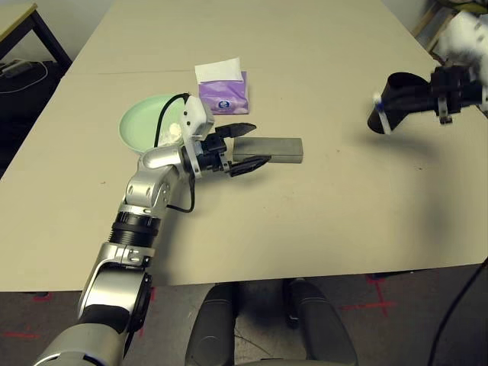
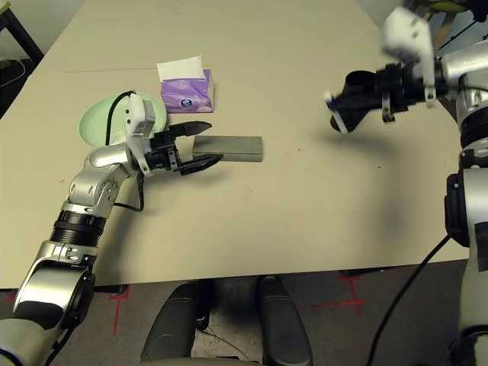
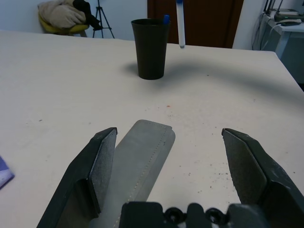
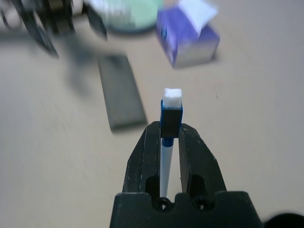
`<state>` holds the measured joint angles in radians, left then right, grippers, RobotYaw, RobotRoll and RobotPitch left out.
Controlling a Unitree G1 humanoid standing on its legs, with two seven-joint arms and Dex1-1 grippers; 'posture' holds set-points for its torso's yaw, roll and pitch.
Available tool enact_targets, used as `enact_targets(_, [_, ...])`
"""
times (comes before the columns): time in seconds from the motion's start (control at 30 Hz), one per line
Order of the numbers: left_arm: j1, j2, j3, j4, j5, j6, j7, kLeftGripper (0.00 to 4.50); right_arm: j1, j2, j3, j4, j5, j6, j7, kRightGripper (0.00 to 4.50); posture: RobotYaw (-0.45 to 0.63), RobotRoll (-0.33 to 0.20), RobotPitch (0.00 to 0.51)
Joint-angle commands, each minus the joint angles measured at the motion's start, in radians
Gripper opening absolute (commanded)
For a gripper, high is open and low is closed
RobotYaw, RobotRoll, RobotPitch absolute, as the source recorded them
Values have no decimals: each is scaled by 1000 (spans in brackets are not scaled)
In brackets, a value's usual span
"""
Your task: Organize and tidy the items on the table.
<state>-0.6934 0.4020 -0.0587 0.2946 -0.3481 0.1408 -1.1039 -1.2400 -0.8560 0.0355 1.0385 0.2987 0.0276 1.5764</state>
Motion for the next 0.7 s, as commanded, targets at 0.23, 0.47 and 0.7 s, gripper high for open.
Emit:
enact_targets(0.23, [6,1,-6,-10,11,0,7,4500,299,145,-311,-398,178,178,-458,390,77,0,135])
enact_targets(0.47, [15,5,-6,-25,7,7,10,4500,364,276,-397,-609,155,194,-872,390,77,0,143])
enact_targets(0.7, [13,4,-10,-19,11,5,8,4500,321,312,-397,-618,68,223,-1202,390,76,0,144])
